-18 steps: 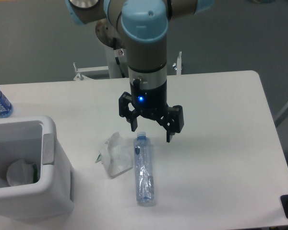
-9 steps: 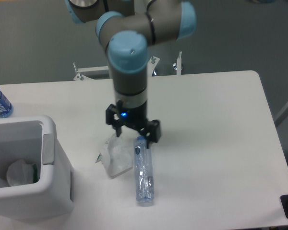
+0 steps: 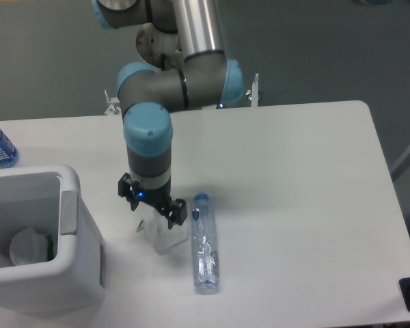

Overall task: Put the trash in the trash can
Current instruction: 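Lower the gripper onto the plastic bag and close on it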

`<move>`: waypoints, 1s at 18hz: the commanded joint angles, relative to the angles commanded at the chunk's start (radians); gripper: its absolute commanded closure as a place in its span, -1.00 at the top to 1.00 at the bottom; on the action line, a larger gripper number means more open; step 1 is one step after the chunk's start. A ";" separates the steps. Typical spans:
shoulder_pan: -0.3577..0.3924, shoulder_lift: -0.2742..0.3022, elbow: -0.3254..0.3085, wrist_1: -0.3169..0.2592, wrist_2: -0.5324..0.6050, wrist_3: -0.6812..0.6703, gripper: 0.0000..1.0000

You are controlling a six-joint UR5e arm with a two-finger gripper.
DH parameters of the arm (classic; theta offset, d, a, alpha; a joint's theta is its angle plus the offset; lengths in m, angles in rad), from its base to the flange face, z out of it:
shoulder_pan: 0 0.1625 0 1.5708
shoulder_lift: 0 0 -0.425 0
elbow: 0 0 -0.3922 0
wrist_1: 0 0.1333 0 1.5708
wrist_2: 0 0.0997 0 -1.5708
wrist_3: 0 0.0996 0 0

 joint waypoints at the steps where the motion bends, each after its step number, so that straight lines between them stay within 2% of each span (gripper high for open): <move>1: 0.000 -0.008 0.002 0.000 0.000 0.002 1.00; 4: 0.000 -0.034 0.008 0.003 0.005 -0.003 0.96; 7: 0.000 -0.035 0.003 0.009 0.008 -0.005 0.25; 10: 0.002 -0.041 0.005 0.037 0.008 -0.032 -0.24; 14: 0.000 -0.040 0.005 0.038 0.026 -0.069 -0.94; 15: 0.000 -0.038 0.006 0.038 0.026 -0.069 -1.00; 18: 0.002 -0.022 0.009 0.037 0.025 -0.060 -1.00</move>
